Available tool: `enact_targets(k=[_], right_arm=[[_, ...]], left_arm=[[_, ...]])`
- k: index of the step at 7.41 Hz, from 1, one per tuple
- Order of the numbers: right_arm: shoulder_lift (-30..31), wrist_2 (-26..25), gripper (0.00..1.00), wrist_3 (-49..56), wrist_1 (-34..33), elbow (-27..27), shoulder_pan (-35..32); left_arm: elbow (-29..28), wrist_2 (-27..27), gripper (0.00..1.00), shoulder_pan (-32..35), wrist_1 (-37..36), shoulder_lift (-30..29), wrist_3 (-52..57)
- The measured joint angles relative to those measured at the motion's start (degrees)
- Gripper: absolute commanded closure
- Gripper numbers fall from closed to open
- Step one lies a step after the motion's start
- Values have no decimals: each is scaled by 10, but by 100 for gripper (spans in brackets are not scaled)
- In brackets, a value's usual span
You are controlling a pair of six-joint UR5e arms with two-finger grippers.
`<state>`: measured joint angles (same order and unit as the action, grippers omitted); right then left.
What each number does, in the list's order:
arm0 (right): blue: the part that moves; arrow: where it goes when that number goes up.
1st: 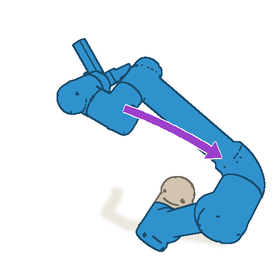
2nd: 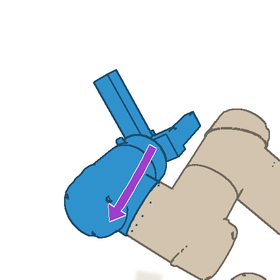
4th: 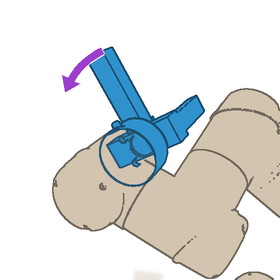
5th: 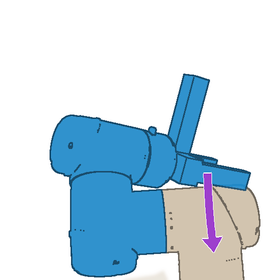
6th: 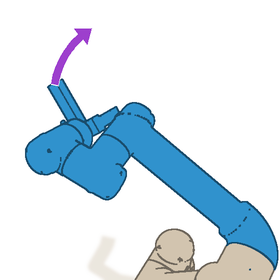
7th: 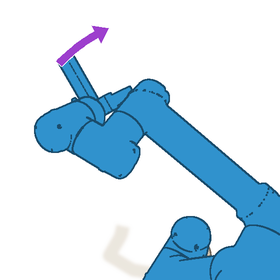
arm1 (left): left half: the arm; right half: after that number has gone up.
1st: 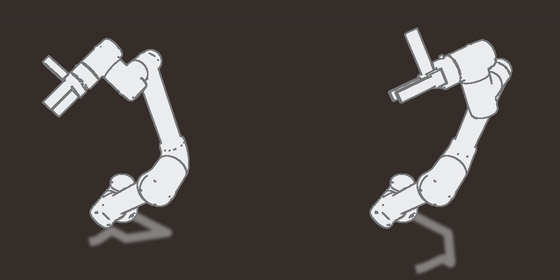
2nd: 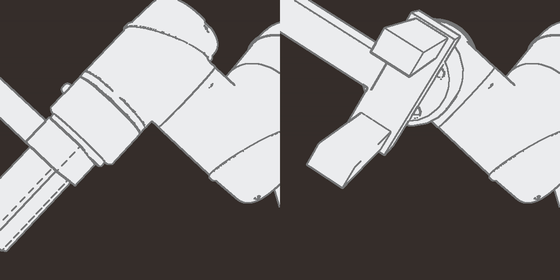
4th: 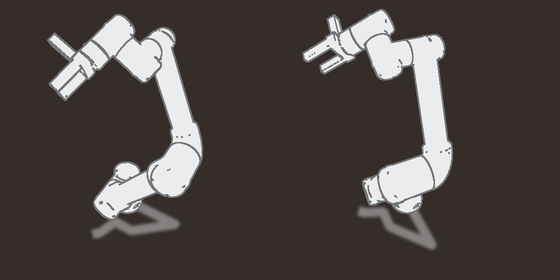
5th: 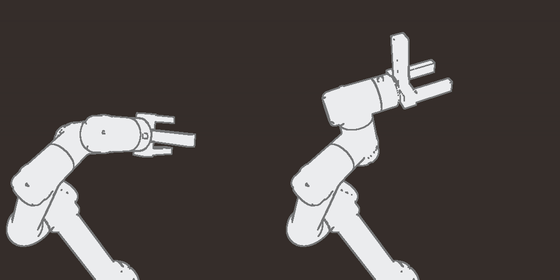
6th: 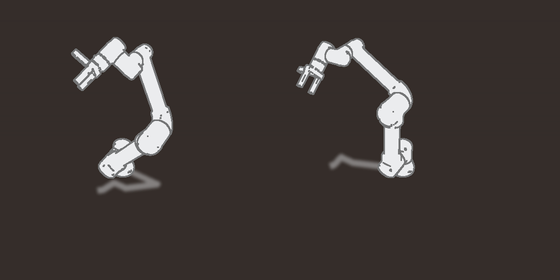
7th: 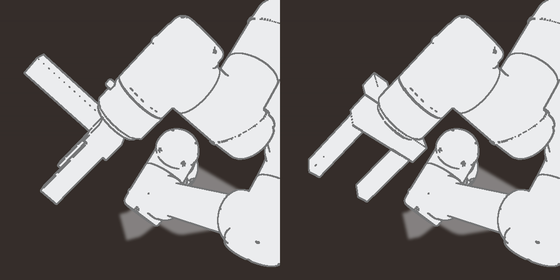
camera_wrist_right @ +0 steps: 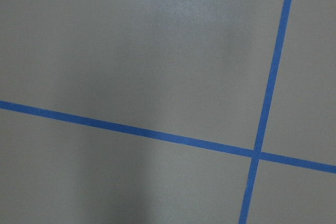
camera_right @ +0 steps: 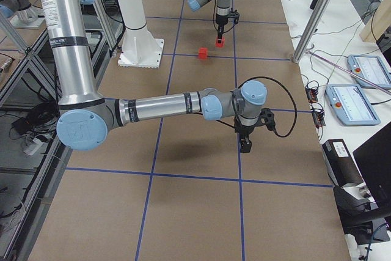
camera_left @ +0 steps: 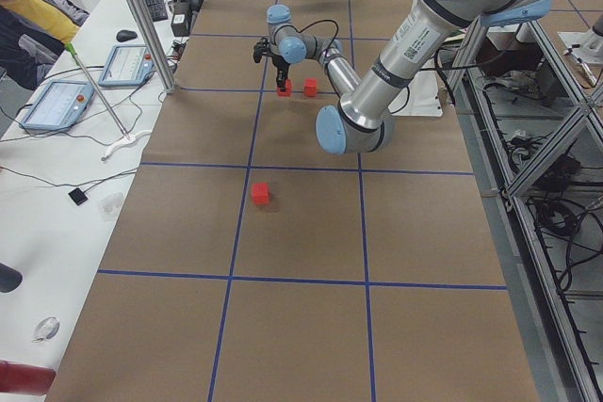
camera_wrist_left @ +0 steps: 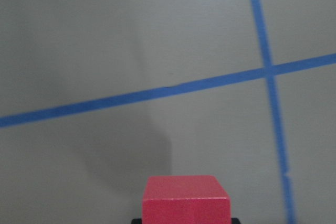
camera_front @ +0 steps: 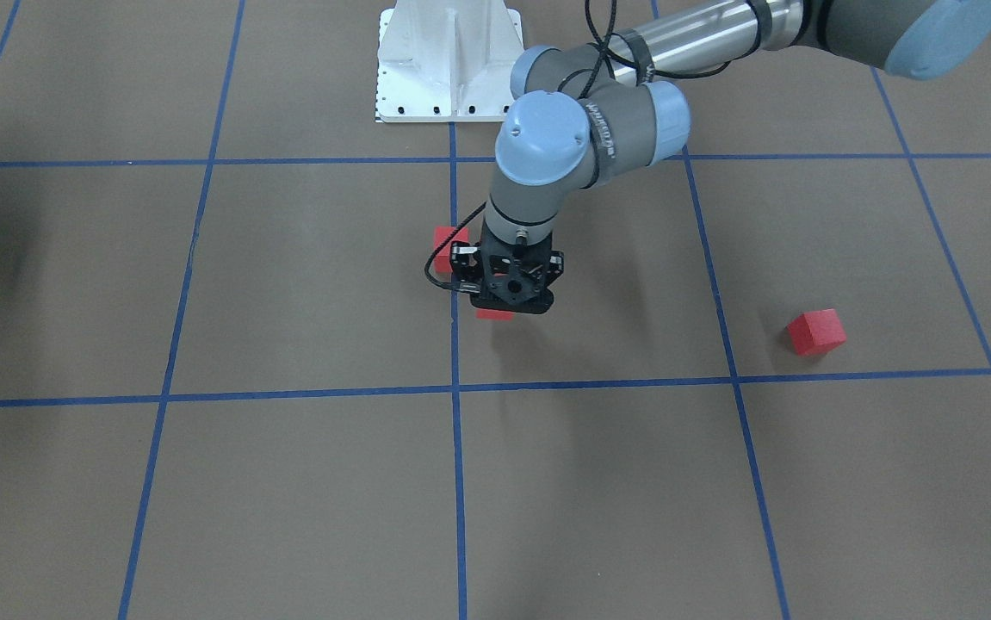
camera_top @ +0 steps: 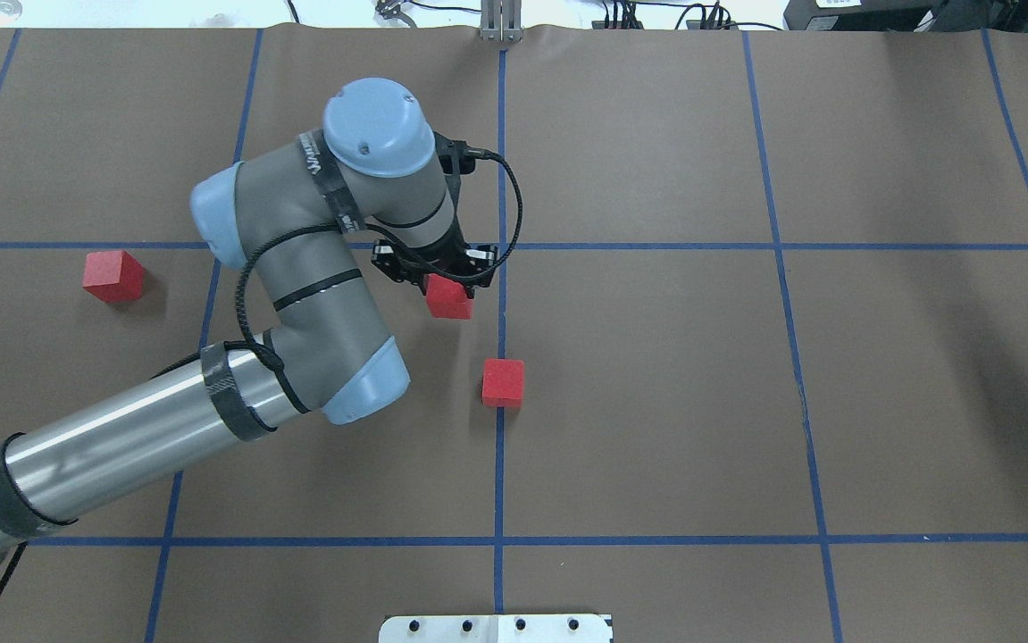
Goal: Form red blocks into L shape at center
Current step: 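Carry the cube with the left gripper and set it beside the center cube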
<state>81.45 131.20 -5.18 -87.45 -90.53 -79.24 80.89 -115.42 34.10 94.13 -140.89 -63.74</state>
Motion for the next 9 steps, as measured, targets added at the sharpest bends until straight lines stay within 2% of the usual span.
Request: enact_targets(k=[2,9], right_arm=[[0,-1,1,0,0,0,0],[-1,-2,1,-2,0,-1,0]], left_arm=[[-22,29,100,-31,0,-26,-42],[-28,56,100,-52,0,-26,-63]])
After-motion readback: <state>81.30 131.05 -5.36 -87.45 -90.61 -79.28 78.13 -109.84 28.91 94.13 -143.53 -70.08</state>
